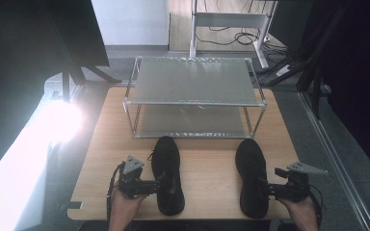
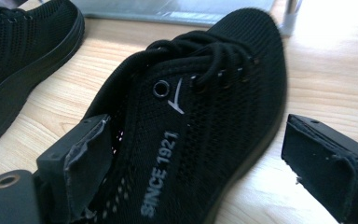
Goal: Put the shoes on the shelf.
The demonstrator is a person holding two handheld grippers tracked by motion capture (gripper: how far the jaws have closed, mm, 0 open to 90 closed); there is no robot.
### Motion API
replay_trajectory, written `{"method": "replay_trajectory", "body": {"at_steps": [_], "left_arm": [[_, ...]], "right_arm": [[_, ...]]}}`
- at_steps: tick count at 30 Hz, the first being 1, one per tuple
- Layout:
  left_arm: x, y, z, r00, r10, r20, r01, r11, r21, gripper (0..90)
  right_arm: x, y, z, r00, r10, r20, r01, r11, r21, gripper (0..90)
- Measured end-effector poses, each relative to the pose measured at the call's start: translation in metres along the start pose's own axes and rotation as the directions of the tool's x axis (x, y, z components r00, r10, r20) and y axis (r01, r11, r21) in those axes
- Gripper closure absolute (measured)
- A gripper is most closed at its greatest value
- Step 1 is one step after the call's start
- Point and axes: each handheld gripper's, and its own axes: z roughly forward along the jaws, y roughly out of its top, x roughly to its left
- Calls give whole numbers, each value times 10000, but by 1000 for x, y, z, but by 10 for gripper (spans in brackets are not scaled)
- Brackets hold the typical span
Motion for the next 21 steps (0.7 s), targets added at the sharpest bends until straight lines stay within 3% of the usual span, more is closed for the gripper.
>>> {"method": "replay_trajectory", "body": {"at_steps": [5, 9, 13, 14, 16, 19, 20, 21], "left_arm": [[-6, 3, 16, 9997, 171, 159, -179, 9986, 492, 0], [-5, 0, 27, 9998, -105, 192, 88, 9960, 884, 10], [-3, -3, 39, 9991, -374, 187, 349, 9920, 1210, 45], [-3, -3, 43, 9994, -342, 57, 331, 9905, 1331, 52], [-2, -2, 46, 9990, -419, -180, 440, 9890, 1413, 60], [-2, -2, 44, 9983, -394, -424, 450, 9889, 1419, 174], [-1, -2, 42, 9979, -364, -535, 436, 9891, 1405, 174], [1, -3, 39, 9975, -391, -594, 467, 9899, 1339, 273]], "right_arm": [[1, 0, 14, 9999, -3, 165, -1, 9998, 218, 129], [2, 0, 27, 9995, 82, 292, -97, 9986, 520, 151], [3, 1, 35, 9968, 6, 794, -60, 9977, 679, 175], [4, 0, 38, 9922, -293, 1208, 189, 9961, 867, 215], [5, -1, 39, 9874, -536, 1489, 399, 9948, 936, 263], [6, -2, 38, 9825, -582, 1768, 426, 9950, 905, 349], [6, -2, 38, 9825, -582, 1768, 426, 9950, 905, 349], [6, -2, 37, 9772, -778, 1974, 616, 9943, 870, 426]]}}
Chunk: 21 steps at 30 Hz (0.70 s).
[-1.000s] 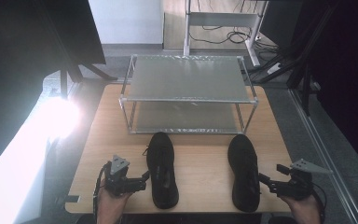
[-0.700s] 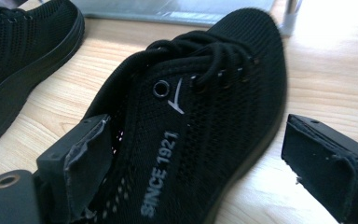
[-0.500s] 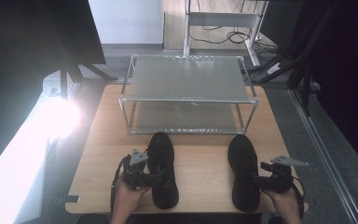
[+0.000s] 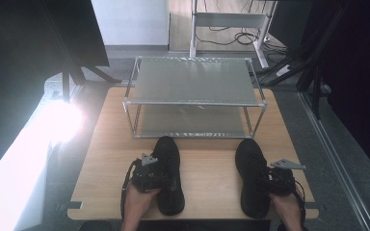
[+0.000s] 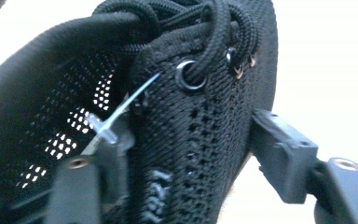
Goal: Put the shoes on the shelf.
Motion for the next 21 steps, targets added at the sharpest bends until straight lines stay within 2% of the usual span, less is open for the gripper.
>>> {"method": "replay_trajectory", "body": {"at_steps": [1, 2, 3, 4, 5, 6, 9, 10, 11, 14, 16, 18, 19, 20, 21], "left_arm": [[0, 0, 0, 10000, 0, 0, 0, 10000, 0, 300], [1, -1, -1, 10000, -56, -27, 55, 10000, -40, 300], [2, -3, -2, 9999, -145, -61, 145, 9999, -87, 350], [2, -3, -2, 9999, -145, -61, 145, 9999, -87, 374], [2, -3, -3, 9999, -126, -105, 125, 9999, -80, 400], [2, -3, -4, 9999, -106, -115, 105, 9999, -69, 400], [4, -4, -8, 9997, -38, -222, 35, 9999, -115, 548], [5, -4, -11, 9996, -29, -285, 24, 9999, -161, 548], [6, -5, -12, 9996, -59, -273, 54, 9998, -169, 600], [10, -8, -15, 9995, -242, -222, 235, 9993, -304, 671], [15, -11, -18, 9985, -460, -290, 446, 9979, -470, 749], [17, -12, -18, 9980, -575, -244, 562, 9970, -532, 766], [20, -13, -19, 9970, -773, -104, 765, 9951, -621, 777], [29, -16, -20, 9913, -1279, 317, 1301, 9881, -822, 788], [31, -18, -21, 9892, -1391, 472, 1428, 9859, -875, 790]], "right_arm": [[0, 0, 0, 10000, 0, 0, 0, 10000, 0, 426], [0, 0, -1, 10000, -39, 66, 39, 10000, -43, 461], [-2, -2, -3, 9999, -17, 147, 20, 9998, -179, 523], [-2, -2, -3, 9999, -17, 147, 20, 9998, -179, 523], [-4, -3, -5, 9999, 108, 132, -104, 9995, -313, 579], [-4, -3, -5, 9999, 108, 132, -104, 9995, -313, 579], [-6, -6, -10, 9992, 367, 126, -358, 9972, -652, 660], [-6, -6, -10, 9992, 367, 126, -358, 9972, -652, 660], [-8, -6, -11, 9987, 515, 33, -512, 9961, -723, 669], [-12, -8, -12, 9955, 934, -190, -946, 9919, -845, 680], [-16, -10, -13, 9903, 1317, -439, -1354, 9859, -978, 684], [-18, -11, -14, 9874, 1477, -561, -1528, 9828, -1032, 685], [-19, -11, -14, 9847, 1602, -682, -1668, 9802, -1063, 686], [-21, -12, -14, 9769, 1874, -1023, -1986, 9735, -1138, 690], [-22, -12, -14, 9727, 1959, -1241, -2103, 9707, -1166, 691]]}}
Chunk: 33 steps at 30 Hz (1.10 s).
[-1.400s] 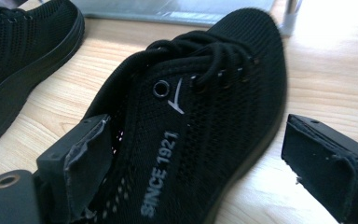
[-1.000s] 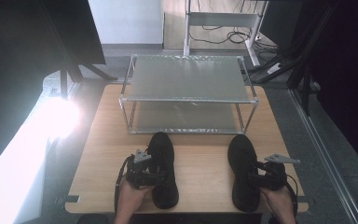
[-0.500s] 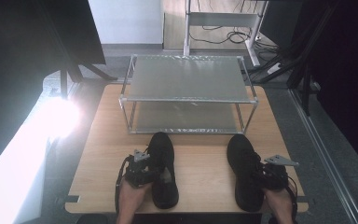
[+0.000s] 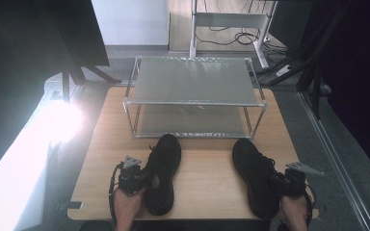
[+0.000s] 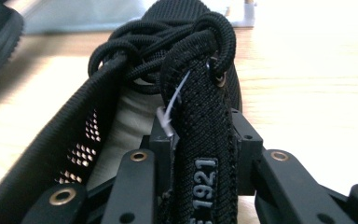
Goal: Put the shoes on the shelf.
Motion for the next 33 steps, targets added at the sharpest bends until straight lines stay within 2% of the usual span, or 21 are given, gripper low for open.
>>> {"method": "replay_trajectory", "body": {"at_steps": [1, 2, 3, 4, 8, 9, 10, 11, 12, 13, 14, 16, 17, 18, 20, 21, 26, 27, 30, 32, 33], "left_arm": [[0, 0, 0, 10000, 0, 0, 0, 10000, 0, 790], [6, -2, -1, 9991, -300, 294, 304, 9995, -132, 791], [6, -2, -1, 9991, -300, 294, 304, 9995, -132, 794], [10, -3, -2, 9971, -587, 487, 597, 9980, -199, 796], [14, -4, -2, 9941, -821, 703, 839, 9962, -242, 804], [14, -4, -2, 9922, -937, 827, 959, 9951, -231, 804], [14, -3, -2, 9910, -956, 933, 984, 9948, -259, 807], [14, -3, -1, 9897, -941, 1075, 978, 9948, -299, 807], [13, -3, -1, 9894, -901, 1142, 947, 9949, -355, 809], [11, -2, -2, 9899, -824, 1150, 871, 9955, -370, 812], [9, 0, -2, 9912, -698, 1124, 745, 9965, -378, 812], [5, 2, -3, 9941, -421, 999, 460, 9983, -366, 814], [3, 3, -3, 9955, -282, 904, 315, 9989, -357, 815], [2, 4, -3, 9961, -211, 861, 241, 9991, -343, 815], [1, 5, -3, 9961, -220, 853, 250, 9991, -342, 816], [2, 5, -3, 9952, -305, 929, 340, 9987, -367, 816], [4, 8, -6, 9876, -817, 1343, 904, 9941, -601, 816], [4, 9, -7, 9854, -881, 1456, 981, 9932, -629, 816], [2, 13, -10, 9774, -1102, 1802, 1255, 9892, -753, 816], [1, 16, -11, 9699, -1289, 2067, 1496, 9848, -879, 816], [1, 17, -11, 9665, -1380, 2166, 1602, 9831, -885, 816]], "right_arm": [[0, 0, 1, 10000, 47, -72, -47, 10000, -51, 692], [1, 0, 1, 9999, 24, -116, -24, 10000, -30, 693], [2, 0, 1, 9999, -25, -111, 25, 10000, 7, 693], [2, 0, 2, 9999, 4, -158, -4, 10000, -19, 694], [1, 1, 3, 9964, 555, -647, -563, 9983, -118, 695], [1, 1, 3, 9964, 555, -647, -563, 9983, -118, 695], [-1, 2, 3, 9906, 930, -998, -960, 9951, -254, 694], [-1, 2, 3, 9906, 930, -998, -960, 9951, -254, 694], [-2, 2, 2, 9869, 1102, -1181, -1140, 9931, -265, 694], [-2, 3, 3, 9792, 1393, -1472, -1457, 9888, -332, 694], [-2, 3, 3, 9792, 1393, -1472, -1457, 9888, -332, 694], [-3, 4, 4, 9701, 1675, -1757, -1766, 9836, -373, 694], [-2, 5, 5, 9597, 1946, -2030, -2068, 9775, -406, 694], [-2, 5, 5, 9597, 1946, -2030, -2068, 9775, -406, 694], [-3, 6, 6, 9482, 2195, -2296, -2354, 9709, -441, 694], [-3, 6, 7, 9394, 2358, -2488, -2548, 9659, -465, 694], [0, 10, 12, 9098, 2863, -3005, -3144, 9480, -488, 693], [0, 10, 12, 9098, 2863, -3005, -3144, 9480, -488, 693], [5, 15, 15, 9028, 2913, -3164, -3202, 9464, -421, 693], [9, 18, 16, 8993, 2926, -3251, -3220, 9459, -396, 693], [11, 20, 16, 8945, 2971, -3341, -3282, 9438, -394, 693]]}}
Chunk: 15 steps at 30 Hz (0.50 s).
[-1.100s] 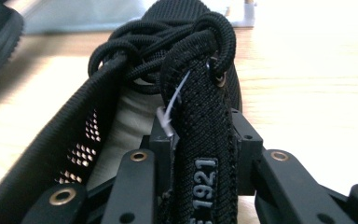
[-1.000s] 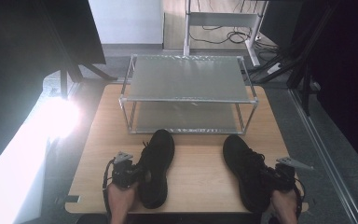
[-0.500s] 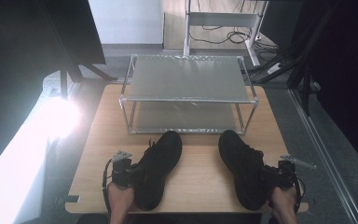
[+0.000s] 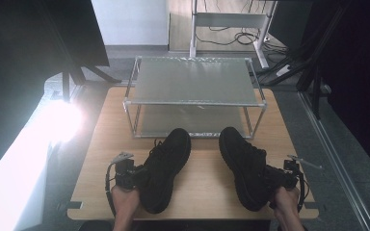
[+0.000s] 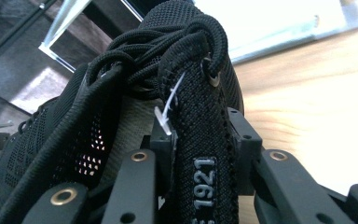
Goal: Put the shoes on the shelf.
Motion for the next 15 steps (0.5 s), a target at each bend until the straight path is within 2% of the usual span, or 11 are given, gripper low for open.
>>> {"method": "replay_trajectory", "body": {"at_steps": [4, 6, 15], "left_arm": [[-2, 3, -1, 9982, -417, 436, 429, 9987, -276, 815], [-4, 5, -1, 9963, -537, 668, 561, 9978, -355, 815], [-18, 13, -4, 9924, -809, 927, 897, 9914, -950, 815]], "right_arm": [[7, 5, 5, 9987, 298, -420, -307, 9993, -215, 692], [9, 6, 5, 9982, 301, -514, -315, 9991, -275, 692], [28, 14, 11, 9931, 552, -1031, -606, 9969, -500, 691]]}}
